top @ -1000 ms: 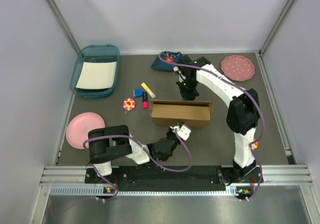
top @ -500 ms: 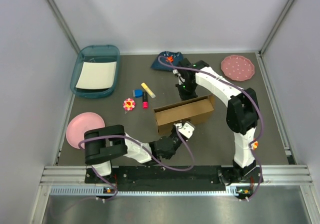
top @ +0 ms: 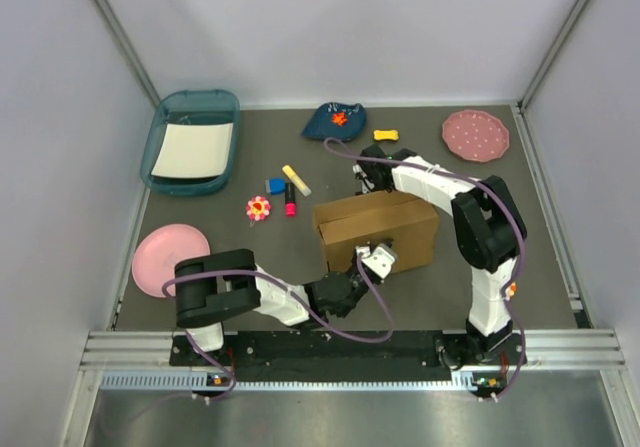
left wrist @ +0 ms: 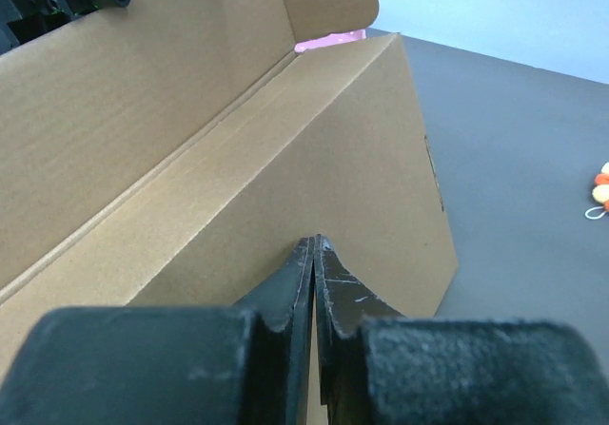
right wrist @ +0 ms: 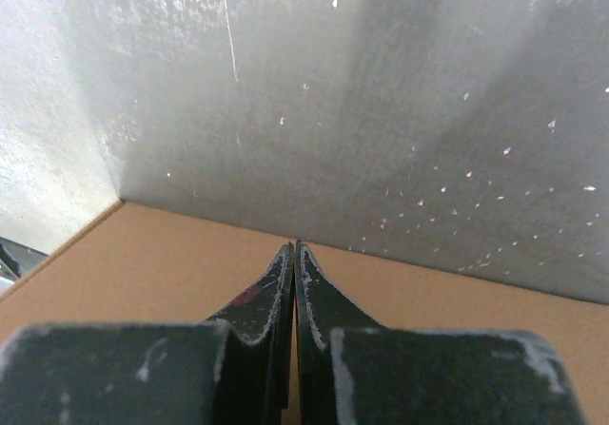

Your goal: Fold the paper box

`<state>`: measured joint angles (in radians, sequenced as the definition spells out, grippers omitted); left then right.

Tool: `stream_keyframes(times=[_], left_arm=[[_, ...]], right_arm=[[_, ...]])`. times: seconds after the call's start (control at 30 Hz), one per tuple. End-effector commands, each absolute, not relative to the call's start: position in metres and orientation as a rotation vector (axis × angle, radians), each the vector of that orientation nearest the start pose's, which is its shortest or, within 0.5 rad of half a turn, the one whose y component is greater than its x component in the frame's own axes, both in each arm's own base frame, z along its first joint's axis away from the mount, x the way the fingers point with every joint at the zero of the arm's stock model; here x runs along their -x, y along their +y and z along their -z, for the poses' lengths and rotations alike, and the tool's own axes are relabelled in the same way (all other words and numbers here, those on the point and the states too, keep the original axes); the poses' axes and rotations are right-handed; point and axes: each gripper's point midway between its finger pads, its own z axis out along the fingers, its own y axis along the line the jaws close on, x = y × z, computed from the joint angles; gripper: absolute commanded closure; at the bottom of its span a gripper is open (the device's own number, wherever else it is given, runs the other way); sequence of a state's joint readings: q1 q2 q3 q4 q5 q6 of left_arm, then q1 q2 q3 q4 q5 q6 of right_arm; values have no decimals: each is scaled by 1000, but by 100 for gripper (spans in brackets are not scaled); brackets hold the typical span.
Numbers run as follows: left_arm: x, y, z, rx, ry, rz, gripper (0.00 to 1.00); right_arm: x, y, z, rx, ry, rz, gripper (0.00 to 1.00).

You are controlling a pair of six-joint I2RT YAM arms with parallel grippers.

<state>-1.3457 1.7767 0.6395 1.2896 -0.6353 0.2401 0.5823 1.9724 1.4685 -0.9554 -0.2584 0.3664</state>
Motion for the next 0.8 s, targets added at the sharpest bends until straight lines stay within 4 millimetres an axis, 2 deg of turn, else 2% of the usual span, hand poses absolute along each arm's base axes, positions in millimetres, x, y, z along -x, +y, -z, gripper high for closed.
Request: stream_keyframes(times=[0.0, 0.2, 0.37, 0.53, 0.77], left_arm=[[-259, -364, -207, -285, 1281, 361, 93], [-258, -357, -195, -286, 1298, 343, 92], [-256, -349, -188, -285, 1305, 320, 92], [-253, -344, -183, -284, 1312, 302, 91], [-256, -339, -179, -283, 1326, 255, 91]], right_arm=[[-212, 242, -67, 352, 3224, -482, 100], [-212, 239, -73, 290, 3160, -440, 100], [-198, 233, -85, 246, 3083, -414, 100], [-178, 225, -79, 216, 3072, -403, 100], [-172, 226, -68, 194, 3087, -434, 100]])
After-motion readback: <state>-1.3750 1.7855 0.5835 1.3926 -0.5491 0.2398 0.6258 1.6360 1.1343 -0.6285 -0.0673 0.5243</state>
